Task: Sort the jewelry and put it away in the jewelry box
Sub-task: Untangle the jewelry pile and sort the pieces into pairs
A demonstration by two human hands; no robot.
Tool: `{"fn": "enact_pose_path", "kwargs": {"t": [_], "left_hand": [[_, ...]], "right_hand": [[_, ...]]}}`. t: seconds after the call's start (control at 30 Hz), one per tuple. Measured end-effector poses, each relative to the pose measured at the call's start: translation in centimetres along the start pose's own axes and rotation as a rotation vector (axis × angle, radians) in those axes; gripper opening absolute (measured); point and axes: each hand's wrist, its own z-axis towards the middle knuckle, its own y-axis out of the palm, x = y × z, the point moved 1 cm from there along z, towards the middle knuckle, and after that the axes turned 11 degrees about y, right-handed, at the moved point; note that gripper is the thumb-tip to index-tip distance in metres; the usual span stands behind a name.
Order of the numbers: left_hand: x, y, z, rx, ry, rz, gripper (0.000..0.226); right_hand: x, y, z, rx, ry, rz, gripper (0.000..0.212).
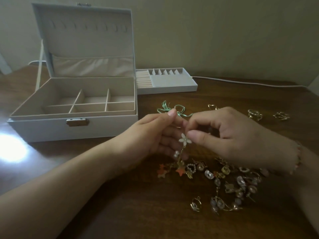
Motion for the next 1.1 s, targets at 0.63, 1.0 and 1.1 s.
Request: {"fn": "enact_pose_path", "kwargs": {"t": [0.63,1.0,1.1], "left_hand": [[0.7,0.0,-0.3,0.022,0.035,0.107,0.012],[0.7,-0.1,-0.1,0.142,0.150,0.163,0.008],[0.6,0.0,0.0,0.184,0.192,0.248,0.003]], "right_hand": [[1.8,-0.5,0.8,0.073,0.072,0.336,0.018],[1.6,-0.4,0.7,0.042,0.052,0.370,0.015],[1.8,-0.1,0.9,0.033,0.067,0.424,0.013]]}}
